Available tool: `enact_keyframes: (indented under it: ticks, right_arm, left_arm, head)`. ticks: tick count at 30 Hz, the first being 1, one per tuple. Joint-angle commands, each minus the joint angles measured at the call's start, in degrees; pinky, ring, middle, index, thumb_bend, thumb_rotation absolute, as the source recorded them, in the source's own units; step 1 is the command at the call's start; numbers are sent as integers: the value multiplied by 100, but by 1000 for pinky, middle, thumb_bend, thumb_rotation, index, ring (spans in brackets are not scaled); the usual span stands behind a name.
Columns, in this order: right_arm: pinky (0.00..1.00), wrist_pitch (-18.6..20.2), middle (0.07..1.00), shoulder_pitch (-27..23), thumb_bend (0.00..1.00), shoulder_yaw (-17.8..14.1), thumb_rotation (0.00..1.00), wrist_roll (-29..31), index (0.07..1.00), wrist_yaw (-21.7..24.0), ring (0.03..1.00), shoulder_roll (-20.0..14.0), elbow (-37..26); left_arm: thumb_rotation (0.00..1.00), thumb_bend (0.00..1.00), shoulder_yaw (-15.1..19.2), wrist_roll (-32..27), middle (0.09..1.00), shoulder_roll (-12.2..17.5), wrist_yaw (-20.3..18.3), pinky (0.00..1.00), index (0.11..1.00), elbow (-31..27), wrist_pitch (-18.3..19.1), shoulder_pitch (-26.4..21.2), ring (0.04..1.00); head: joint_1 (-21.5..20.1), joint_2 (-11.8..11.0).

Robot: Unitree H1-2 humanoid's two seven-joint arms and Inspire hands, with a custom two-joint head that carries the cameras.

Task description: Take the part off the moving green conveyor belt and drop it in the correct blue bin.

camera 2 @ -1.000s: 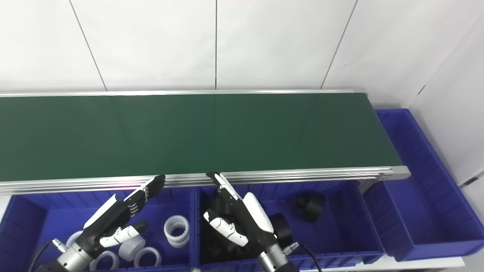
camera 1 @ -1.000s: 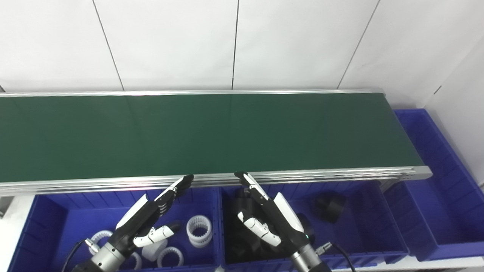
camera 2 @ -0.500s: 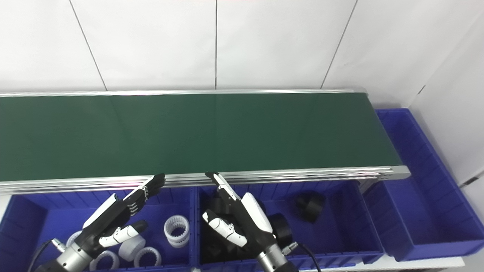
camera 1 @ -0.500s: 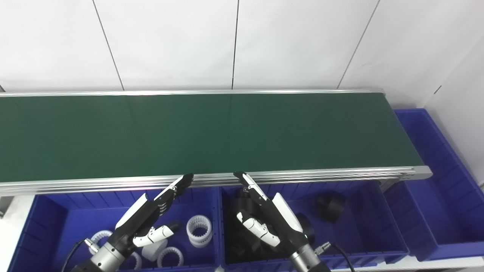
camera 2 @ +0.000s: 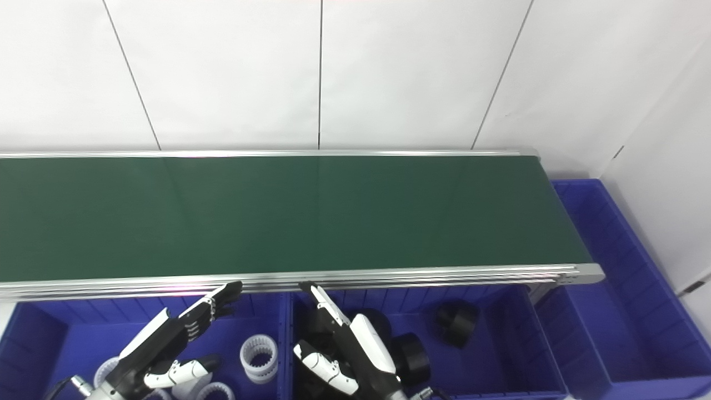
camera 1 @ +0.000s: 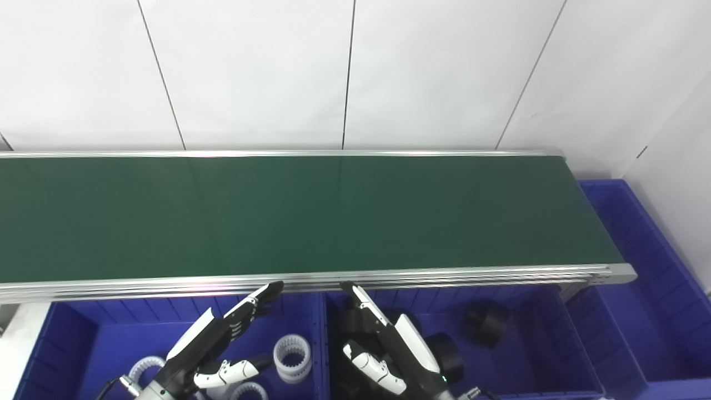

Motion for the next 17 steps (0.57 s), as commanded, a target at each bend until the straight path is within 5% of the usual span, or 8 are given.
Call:
enact_keyframes:
  ticks: [1,17]
  right_arm:
    - [902,-242,1000,-73,444,-45,1000,16,983,-37,964,32,-261]
    - [883,-141,1000,-113,433,-56,1000,-17,979,60,958,40,-291]
  left_arm:
    - [622,423,51,-200,993,48,-18,970,967,-120,-196,-135,990]
    - [719,429,54,-136,996,58,24,989,970,-166,-200,-78,1000]
  head:
    - [5,0]
    - [26,37]
